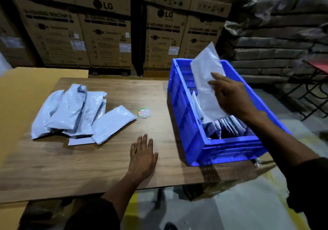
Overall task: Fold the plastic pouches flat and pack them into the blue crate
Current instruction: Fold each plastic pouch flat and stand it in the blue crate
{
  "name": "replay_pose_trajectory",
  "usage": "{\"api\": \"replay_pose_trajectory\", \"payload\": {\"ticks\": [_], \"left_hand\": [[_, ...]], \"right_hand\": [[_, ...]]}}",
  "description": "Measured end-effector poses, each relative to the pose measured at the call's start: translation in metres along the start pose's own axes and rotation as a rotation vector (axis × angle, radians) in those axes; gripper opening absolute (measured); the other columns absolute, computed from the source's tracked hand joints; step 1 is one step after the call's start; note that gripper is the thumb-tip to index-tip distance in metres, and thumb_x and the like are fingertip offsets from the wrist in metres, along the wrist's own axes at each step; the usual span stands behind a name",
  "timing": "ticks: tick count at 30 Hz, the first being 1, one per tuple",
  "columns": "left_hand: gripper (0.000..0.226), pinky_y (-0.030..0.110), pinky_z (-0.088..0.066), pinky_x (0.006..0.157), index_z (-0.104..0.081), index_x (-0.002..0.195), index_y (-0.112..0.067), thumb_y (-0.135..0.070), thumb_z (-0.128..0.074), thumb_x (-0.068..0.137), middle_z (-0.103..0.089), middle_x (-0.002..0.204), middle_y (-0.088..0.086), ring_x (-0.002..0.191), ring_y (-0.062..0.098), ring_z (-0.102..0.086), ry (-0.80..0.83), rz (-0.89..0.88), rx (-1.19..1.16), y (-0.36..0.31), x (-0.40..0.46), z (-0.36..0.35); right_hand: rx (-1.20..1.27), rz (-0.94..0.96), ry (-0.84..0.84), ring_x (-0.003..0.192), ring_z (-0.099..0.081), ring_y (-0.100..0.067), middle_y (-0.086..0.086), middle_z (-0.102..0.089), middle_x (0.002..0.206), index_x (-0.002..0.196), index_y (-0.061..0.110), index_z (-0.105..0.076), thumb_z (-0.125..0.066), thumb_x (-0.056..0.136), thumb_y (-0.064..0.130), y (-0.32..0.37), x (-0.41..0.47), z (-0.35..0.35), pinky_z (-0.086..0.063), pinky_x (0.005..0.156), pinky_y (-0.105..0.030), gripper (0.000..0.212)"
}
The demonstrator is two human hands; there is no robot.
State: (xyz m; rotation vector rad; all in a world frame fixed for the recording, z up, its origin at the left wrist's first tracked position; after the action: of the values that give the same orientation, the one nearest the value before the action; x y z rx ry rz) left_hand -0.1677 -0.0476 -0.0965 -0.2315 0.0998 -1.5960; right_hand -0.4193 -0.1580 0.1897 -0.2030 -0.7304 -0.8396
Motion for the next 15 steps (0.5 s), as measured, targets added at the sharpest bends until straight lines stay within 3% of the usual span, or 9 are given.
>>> {"api": "replay_pose_trajectory", "payload": {"ticks": [3, 5, 9, 12, 15], "left_hand": [[0.063, 0.059, -0.048, 0.098, -0.064, 0.132, -0.007, -0.046, -0.037, 0.09, -0.052, 0.147, 0.022, 0.131, 0.042, -0.054, 0.005, 0.01, -0.001, -0.009, 0.009, 0.0], [0.063, 0.059, -0.047, 0.1, -0.063, 0.133, -0.007, -0.046, -0.037, 0.091, -0.052, 0.148, 0.021, 0.132, 0.042, -0.053, 0.011, 0.011, 0.002, -0.015, 0.016, -0.002], [0.065, 0.058, -0.044, 0.104, -0.062, 0.135, -0.006, -0.047, -0.035, 0.093, -0.05, 0.15, 0.022, 0.135, 0.042, -0.049, 0.012, 0.021, 0.003, -0.027, 0.031, -0.008], [0.064, 0.058, -0.042, 0.104, -0.06, 0.136, -0.007, -0.047, -0.034, 0.093, -0.049, 0.15, 0.021, 0.136, 0.042, -0.047, 0.009, 0.028, 0.01, -0.037, 0.039, -0.011], [0.064, 0.057, -0.039, 0.106, -0.058, 0.138, -0.008, -0.048, -0.033, 0.094, -0.048, 0.151, 0.02, 0.137, 0.041, -0.045, 0.002, 0.045, 0.023, -0.041, 0.042, -0.013]], "right_hand": [[-0.077, -0.002, -0.037, 0.102, -0.071, -0.035, -0.019, -0.066, 0.127, 0.105, 0.003, -0.075, -0.048, 0.088, 0.011, -0.038, 0.003, 0.019, -0.053, 0.092, -0.038, 0.033], [-0.159, -0.004, 0.003, 0.098, -0.071, -0.039, -0.019, -0.066, 0.127, 0.106, 0.002, -0.075, -0.055, 0.083, 0.0, -0.064, 0.0, 0.024, -0.058, 0.086, -0.047, 0.031], [-0.282, -0.026, 0.229, 0.087, -0.071, -0.046, -0.021, -0.066, 0.126, 0.106, 0.0, -0.074, -0.068, 0.069, -0.015, -0.107, -0.024, 0.013, -0.059, 0.074, -0.055, 0.04], [-0.396, -0.048, 0.358, 0.081, -0.07, -0.045, -0.018, -0.066, 0.128, 0.104, 0.001, -0.073, -0.068, 0.07, -0.012, -0.13, -0.041, 0.003, -0.057, 0.064, -0.051, 0.036], [-0.48, -0.097, 0.459, 0.086, -0.069, -0.044, -0.015, -0.063, 0.131, 0.104, 0.002, -0.07, -0.063, 0.076, -0.006, -0.155, -0.052, -0.009, -0.056, 0.064, -0.048, 0.029]]}}
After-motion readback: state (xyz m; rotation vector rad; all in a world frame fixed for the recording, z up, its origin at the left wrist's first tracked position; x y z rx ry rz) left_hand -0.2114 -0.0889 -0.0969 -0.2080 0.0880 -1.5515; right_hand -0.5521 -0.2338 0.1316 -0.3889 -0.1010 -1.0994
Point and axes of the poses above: each hand's wrist, its own x-axis towards the middle knuckle, its own z-axis out of the back of the hand, y = z × x, the point moved 4 cm from there along x, towards the middle knuckle
